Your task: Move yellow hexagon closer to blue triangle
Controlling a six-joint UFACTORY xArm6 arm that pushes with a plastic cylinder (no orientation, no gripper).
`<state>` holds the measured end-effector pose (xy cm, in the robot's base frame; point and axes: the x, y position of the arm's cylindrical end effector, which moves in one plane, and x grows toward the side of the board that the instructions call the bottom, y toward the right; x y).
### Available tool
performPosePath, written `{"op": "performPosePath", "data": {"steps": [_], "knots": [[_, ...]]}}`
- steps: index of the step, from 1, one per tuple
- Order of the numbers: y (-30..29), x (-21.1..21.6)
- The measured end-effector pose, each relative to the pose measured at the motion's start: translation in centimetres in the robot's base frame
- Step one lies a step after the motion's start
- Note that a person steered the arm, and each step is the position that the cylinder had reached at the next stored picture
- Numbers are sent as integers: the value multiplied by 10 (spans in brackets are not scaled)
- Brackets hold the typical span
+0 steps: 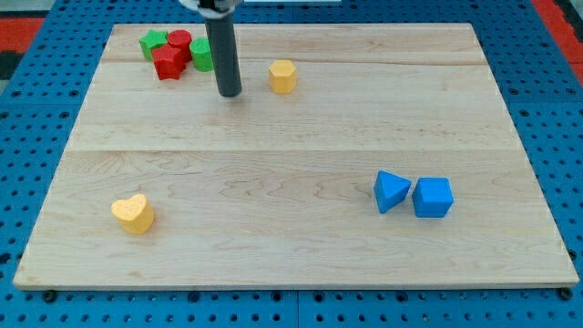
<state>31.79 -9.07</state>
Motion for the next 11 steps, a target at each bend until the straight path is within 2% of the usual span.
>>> {"op": "performPosePath", "data": {"steps": [1,3,4,5,7,9,11], "knots": [[30,-22],[188,-4],[244,24],[241,51],[183,56],[209,114],[166,117]]}}
